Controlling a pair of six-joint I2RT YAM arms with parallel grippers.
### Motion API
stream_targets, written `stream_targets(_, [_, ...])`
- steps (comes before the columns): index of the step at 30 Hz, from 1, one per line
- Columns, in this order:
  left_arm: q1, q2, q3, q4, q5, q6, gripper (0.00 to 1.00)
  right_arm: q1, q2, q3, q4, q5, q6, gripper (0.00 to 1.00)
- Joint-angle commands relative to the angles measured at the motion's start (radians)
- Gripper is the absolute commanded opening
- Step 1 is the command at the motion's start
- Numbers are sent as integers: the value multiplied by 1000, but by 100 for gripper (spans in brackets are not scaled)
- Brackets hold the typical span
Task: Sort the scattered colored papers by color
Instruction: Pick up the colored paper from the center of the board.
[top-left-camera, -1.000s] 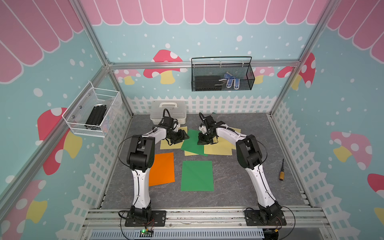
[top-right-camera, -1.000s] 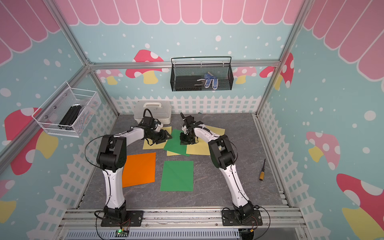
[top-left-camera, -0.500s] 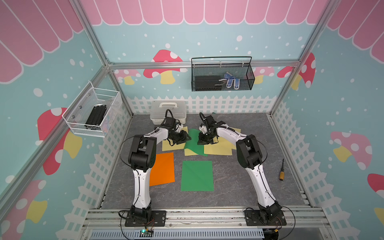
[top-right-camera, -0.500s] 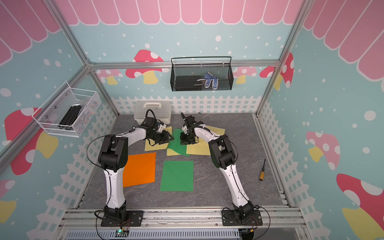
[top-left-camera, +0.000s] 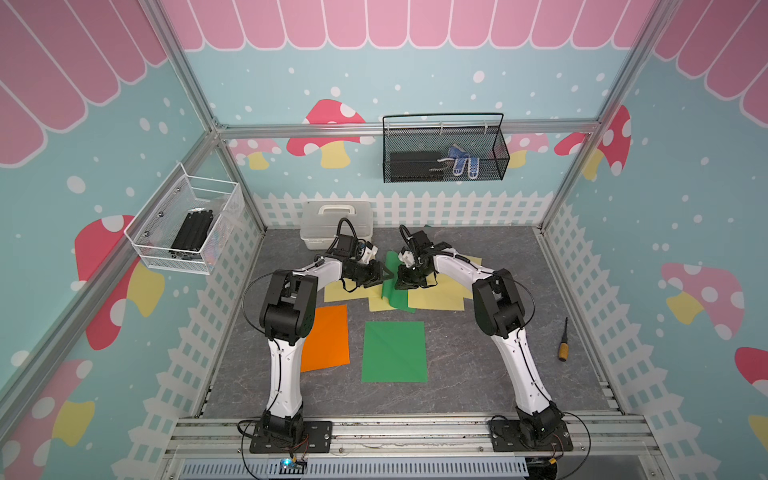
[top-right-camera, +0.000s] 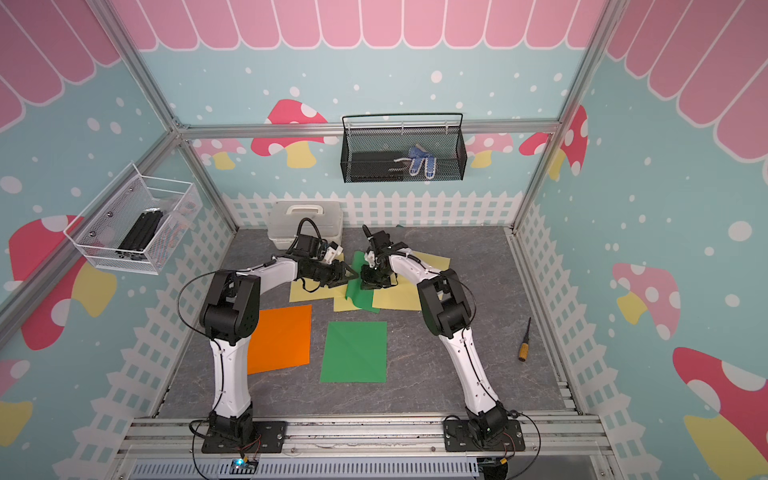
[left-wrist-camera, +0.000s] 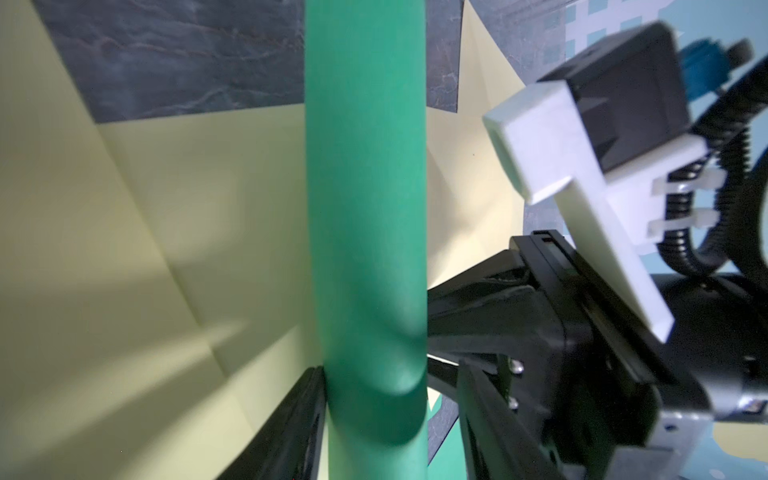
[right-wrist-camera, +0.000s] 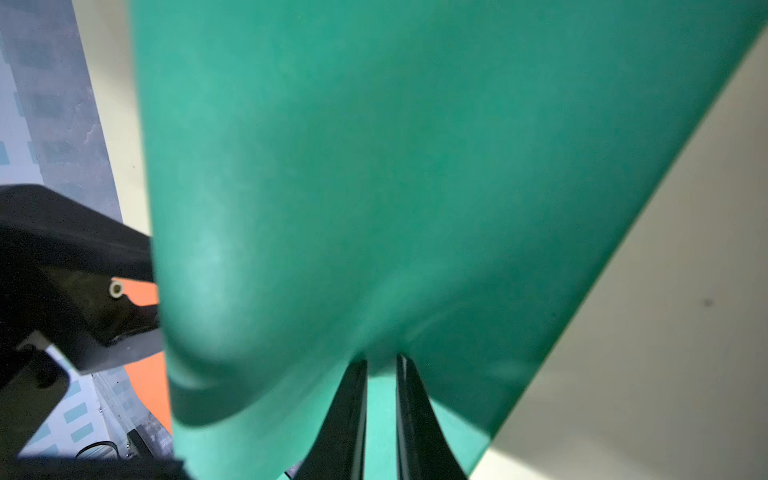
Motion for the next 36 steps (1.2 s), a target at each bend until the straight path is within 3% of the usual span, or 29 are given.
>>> stream_targets(1, [10,-49,-24,72,40,-27,54,5,57,-28,-35,6,-13,17])
stream_targets(20, [64,-68,-177,436,144,-216,56,4,53,-38,-29,10,-10,17])
stream_targets(26, [64,-75,-178,434,151,-208,55,4,55,-38,-29,7,-9,17])
stream_targets(31, [64,-50,-158,377,136,-180,47,4,54,-39,-29,6,-11,17])
stream_targets(35, [58,-35,-106,240,70,-99,27,2,53,-42,-30,7,-12,17])
stream_targets(36, [56,-33,-104,229,69,-92,25,2,56,-42,-29,4,-12,17])
